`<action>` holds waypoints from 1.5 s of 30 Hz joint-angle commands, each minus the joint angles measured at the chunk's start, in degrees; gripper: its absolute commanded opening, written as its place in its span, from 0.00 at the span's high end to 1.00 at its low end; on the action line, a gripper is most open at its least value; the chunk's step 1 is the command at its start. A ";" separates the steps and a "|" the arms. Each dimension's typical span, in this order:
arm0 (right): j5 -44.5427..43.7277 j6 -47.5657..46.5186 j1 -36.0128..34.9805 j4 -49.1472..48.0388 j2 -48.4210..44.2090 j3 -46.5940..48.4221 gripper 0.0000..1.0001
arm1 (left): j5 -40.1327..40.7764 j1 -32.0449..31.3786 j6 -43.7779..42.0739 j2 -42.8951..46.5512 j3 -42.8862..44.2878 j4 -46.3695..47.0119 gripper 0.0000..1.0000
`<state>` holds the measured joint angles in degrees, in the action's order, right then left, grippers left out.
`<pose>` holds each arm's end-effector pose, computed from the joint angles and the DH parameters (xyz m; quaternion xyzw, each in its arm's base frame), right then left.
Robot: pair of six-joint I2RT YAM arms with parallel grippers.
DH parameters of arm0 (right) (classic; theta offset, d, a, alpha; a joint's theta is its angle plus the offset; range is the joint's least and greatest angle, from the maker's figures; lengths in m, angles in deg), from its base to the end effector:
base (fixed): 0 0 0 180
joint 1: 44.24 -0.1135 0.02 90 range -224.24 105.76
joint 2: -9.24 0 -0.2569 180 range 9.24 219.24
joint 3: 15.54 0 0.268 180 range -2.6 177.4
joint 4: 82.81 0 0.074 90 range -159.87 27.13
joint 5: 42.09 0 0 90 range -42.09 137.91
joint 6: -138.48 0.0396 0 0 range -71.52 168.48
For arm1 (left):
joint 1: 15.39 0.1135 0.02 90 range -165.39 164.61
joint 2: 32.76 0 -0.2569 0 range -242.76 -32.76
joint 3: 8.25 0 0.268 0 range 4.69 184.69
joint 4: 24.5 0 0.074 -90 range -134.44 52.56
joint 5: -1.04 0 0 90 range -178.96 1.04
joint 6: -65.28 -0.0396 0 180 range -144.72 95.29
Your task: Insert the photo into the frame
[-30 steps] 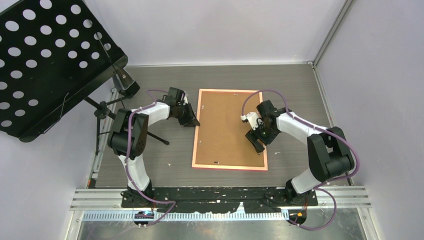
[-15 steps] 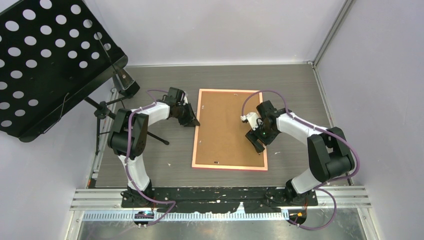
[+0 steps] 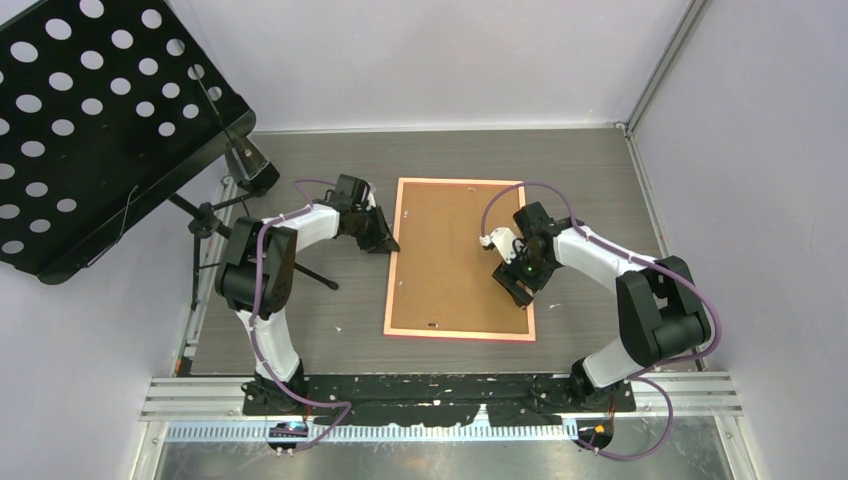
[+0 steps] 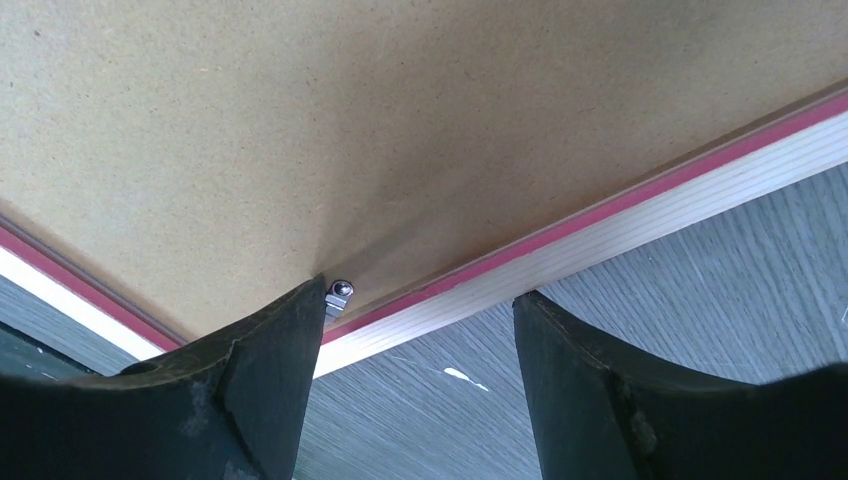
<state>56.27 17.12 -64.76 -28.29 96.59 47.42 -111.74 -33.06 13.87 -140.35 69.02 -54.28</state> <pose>0.2546 0.1014 0.1484 -0.4406 0.8896 0.0631 0.1028 0.3613 -0.1312 0.1273 -0.1218 0.9406 -0.2875 0.1331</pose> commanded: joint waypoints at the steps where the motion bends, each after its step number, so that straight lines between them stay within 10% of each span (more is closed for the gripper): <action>1: -2.19 -4.01 -0.32 1.89 -1.29 -0.84 0.27 | 1.60 0.53 0.53 0.20 -0.80 2.32 1.00; 36: 2.77 -7.70 6.78 1.33 -2.46 0.45 0.40 | 1.50 0.53 -0.09 0.27 -1.03 2.05 1.00; 45: 10.08 -2.62 12.24 0.94 -3.08 3.16 0.24 | 0.55 0.53 -0.35 0.76 -1.22 2.18 1.00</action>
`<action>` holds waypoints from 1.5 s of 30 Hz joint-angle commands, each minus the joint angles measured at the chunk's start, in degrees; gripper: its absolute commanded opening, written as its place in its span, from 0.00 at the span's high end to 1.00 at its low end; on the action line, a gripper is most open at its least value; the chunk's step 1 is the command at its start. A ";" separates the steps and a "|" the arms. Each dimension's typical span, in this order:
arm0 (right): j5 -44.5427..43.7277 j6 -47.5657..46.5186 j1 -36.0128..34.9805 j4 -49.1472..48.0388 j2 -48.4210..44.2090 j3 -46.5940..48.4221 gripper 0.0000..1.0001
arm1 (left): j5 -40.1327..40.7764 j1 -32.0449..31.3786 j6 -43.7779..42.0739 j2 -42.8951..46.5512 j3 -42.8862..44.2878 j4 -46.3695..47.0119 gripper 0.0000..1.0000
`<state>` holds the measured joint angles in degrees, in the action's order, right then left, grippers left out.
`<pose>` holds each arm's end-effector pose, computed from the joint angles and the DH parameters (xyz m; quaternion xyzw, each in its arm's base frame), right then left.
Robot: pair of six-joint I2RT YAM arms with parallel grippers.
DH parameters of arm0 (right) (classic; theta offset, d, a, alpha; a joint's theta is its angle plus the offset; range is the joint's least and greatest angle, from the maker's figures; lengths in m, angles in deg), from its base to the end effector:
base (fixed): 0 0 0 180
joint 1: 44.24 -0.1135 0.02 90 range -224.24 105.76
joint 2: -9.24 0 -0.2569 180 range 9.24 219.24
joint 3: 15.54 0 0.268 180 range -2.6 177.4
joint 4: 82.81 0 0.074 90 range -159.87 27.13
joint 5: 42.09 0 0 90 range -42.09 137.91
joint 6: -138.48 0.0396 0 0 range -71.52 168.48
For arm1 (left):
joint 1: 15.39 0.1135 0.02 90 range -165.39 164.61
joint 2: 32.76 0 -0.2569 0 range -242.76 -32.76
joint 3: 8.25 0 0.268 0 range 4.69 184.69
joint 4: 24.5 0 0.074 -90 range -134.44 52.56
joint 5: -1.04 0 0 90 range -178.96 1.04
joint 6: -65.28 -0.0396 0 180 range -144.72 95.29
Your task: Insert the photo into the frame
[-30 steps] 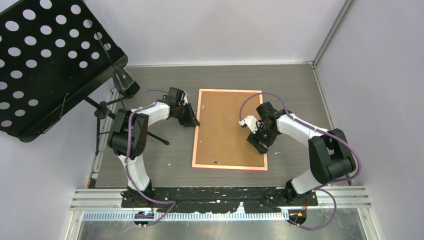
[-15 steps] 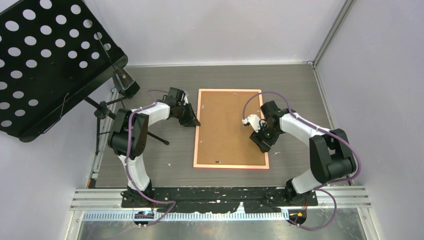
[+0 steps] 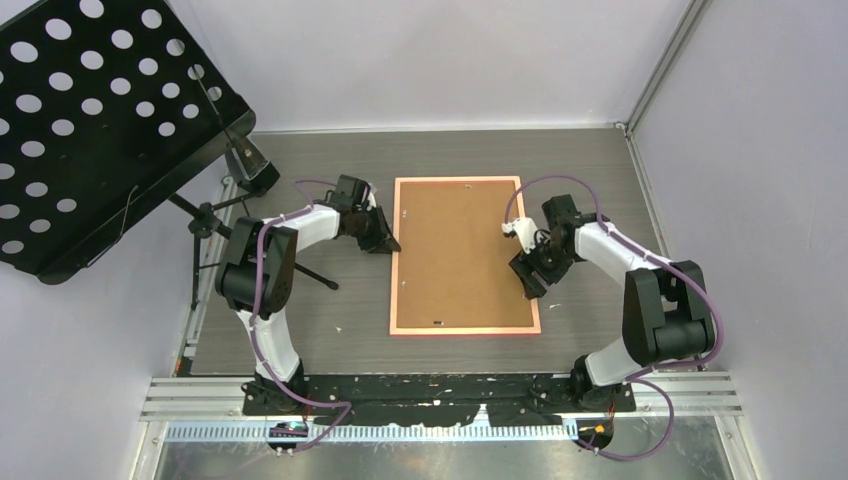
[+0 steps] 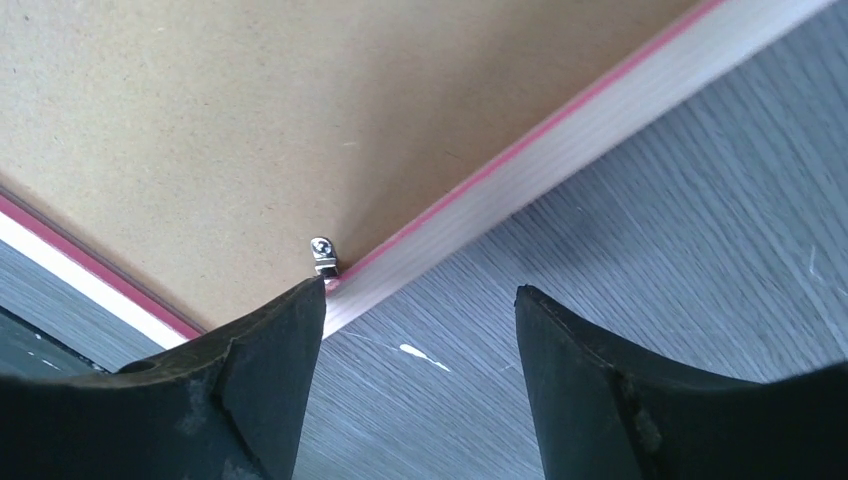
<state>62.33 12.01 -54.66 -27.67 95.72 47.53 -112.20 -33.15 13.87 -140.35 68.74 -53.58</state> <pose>0.2662 0.0590 0.1533 -0.4042 0.9007 0.0994 0.1246 0.3610 -0.1320 0.1267 -0.1191 0.9394 -0.2923 0.1340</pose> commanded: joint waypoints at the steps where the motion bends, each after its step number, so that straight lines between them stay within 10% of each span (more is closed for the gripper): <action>1: 4.60 3.56 2.59 0.34 -2.02 3.68 0.24 | 0.93 0.58 -0.40 0.88 -0.94 1.54 1.00; 26: 7.98 24.32 5.10 -11.71 11.81 12.47 0.40 | 1.05 0.49 -3.49 2.84 -0.72 0.31 1.00; 45: 5.80 23.44 8.33 -11.89 14.48 12.48 0.92 | 1.70 -0.96 -5.70 3.39 0.49 -2.01 0.84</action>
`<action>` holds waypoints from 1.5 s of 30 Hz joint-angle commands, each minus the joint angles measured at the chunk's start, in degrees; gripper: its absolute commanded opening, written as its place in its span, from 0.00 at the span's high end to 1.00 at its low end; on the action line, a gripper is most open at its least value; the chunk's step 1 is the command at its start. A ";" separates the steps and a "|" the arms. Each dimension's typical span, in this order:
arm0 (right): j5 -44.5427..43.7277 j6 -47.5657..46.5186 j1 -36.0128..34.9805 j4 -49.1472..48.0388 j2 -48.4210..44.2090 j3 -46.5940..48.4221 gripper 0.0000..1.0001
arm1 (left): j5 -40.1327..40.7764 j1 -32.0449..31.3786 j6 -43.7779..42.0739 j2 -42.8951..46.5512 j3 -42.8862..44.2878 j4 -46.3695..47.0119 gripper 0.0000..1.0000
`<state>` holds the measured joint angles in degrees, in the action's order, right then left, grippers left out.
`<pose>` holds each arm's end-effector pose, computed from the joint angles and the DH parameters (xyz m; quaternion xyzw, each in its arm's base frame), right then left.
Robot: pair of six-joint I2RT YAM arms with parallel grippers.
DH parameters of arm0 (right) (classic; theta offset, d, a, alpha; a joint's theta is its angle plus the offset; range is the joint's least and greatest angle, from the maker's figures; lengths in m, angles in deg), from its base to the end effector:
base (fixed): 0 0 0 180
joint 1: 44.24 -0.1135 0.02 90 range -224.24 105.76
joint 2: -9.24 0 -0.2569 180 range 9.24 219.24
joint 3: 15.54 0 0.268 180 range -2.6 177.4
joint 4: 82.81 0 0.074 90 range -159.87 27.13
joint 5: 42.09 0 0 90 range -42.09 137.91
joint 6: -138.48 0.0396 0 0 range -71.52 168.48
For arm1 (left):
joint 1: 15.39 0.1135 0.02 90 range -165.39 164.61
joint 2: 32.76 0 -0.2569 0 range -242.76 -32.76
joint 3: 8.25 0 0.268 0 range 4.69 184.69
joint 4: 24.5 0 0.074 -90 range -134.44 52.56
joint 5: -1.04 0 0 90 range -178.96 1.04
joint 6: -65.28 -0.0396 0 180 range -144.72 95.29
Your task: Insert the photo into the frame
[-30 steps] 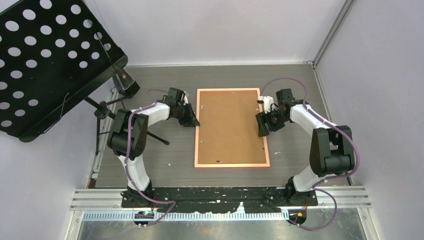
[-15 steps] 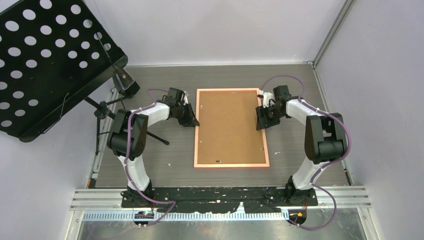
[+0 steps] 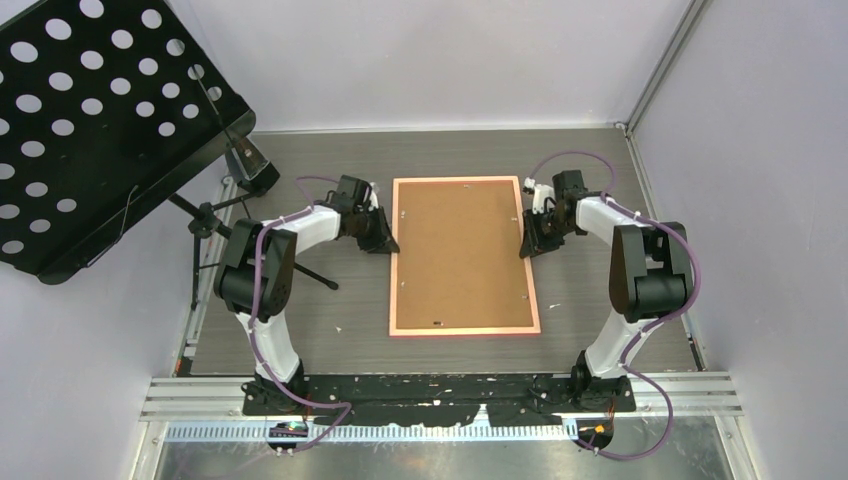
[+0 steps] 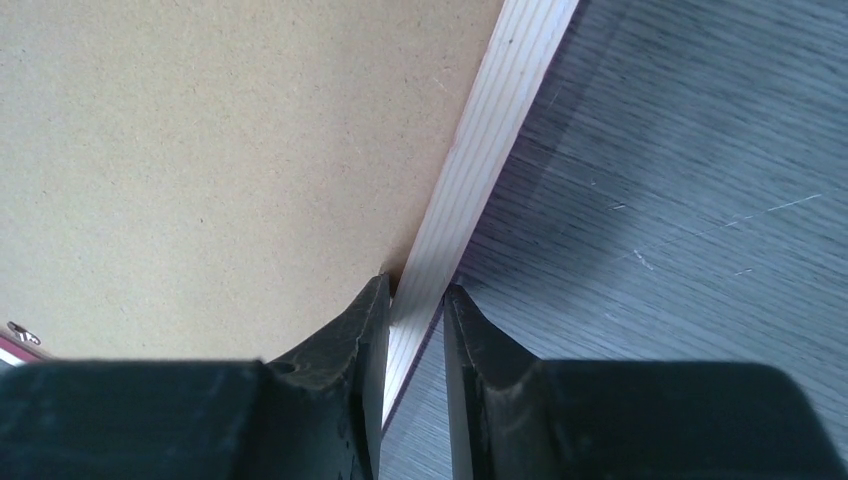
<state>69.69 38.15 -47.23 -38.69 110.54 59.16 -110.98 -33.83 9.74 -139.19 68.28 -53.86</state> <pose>0.3453 0.0327 0.1409 -0.1437 0.9579 0.1753 0.1760 0.3573 -0.1348 0.1312 -0.0818 0.9443 -0.2808 0.1509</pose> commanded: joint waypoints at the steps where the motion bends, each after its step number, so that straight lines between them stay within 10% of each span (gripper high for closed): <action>1: -1.79 -3.39 1.02 -0.68 -0.46 0.66 0.94 | 0.44 -0.35 -1.81 2.23 1.21 -2.04 0.82; 13: -3.64 -12.16 2.18 1.45 -4.68 -3.92 0.95 | 2.87 -0.85 -6.17 -0.85 8.94 -7.79 0.42; 45: 1.58 -19.47 4.63 5.38 -9.14 -7.35 0.95 | 17.81 -10.08 -10.67 -13.24 26.12 -18.82 0.45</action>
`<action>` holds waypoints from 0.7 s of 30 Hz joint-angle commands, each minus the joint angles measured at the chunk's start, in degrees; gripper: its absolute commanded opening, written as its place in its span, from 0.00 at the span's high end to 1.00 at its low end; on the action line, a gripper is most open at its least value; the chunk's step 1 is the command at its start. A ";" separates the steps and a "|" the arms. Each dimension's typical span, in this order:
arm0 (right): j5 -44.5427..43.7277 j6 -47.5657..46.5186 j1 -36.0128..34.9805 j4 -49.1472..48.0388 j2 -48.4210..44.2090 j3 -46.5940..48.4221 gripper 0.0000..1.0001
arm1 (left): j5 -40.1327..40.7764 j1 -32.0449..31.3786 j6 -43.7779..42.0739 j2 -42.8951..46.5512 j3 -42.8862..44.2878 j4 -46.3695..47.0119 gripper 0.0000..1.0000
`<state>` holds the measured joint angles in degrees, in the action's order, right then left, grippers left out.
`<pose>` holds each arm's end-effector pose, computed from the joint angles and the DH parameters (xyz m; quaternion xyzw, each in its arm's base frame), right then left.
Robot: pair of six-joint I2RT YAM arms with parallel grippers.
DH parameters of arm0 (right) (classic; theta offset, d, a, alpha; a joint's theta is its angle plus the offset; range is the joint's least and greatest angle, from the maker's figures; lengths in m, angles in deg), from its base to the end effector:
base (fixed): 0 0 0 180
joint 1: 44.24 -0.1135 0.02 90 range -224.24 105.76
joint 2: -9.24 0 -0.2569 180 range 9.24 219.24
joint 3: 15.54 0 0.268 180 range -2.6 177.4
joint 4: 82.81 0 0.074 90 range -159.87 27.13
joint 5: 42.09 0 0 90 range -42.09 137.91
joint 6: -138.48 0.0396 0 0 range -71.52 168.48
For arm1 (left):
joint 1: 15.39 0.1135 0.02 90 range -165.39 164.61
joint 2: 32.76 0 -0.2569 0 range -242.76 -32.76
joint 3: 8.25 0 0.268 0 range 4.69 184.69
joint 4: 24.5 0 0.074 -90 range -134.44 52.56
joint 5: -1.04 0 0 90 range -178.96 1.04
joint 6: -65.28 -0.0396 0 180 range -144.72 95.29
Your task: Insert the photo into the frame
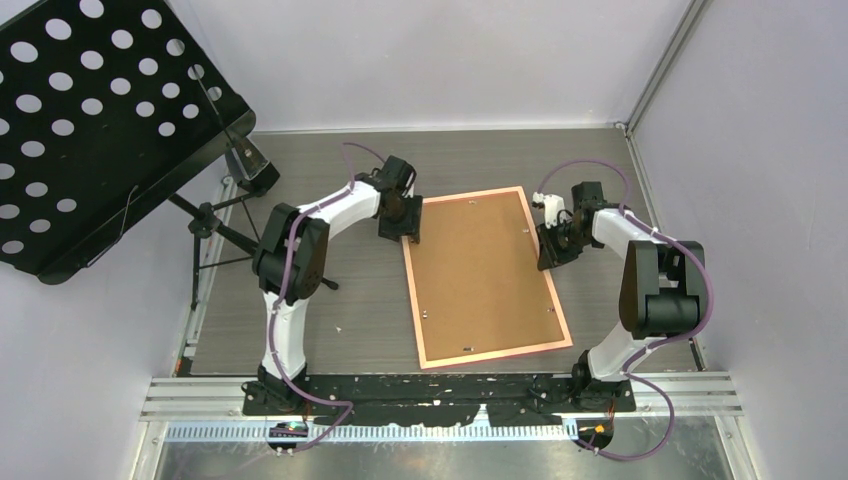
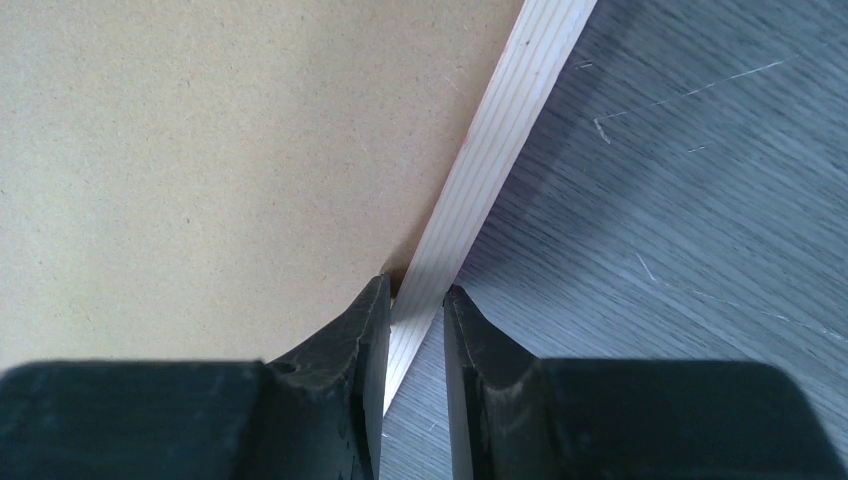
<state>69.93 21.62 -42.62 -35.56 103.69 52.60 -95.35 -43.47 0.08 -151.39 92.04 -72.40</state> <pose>0.3118 0.0060 0.1447 -0.2389 0.9421 0.1487 0.1825 0.3889 -0.2125 0.1509 0.0394 0.9763 -0.1404 0.1598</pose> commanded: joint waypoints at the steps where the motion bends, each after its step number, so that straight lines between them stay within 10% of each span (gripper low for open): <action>1: 1.40 -2.95 0.03 2.30 -2.28 -0.80 0.95 | 2.49 -0.56 -1.17 -1.29 2.74 -0.36 0.45; 21: 2.11 -3.30 1.33 2.77 -2.22 -0.53 0.95 | 5.18 -0.75 -5.62 0.88 -0.78 1.39 0.75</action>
<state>70.78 21.32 -41.74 -35.35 103.61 52.45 -93.27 -44.17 -2.21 -151.63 92.48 -72.03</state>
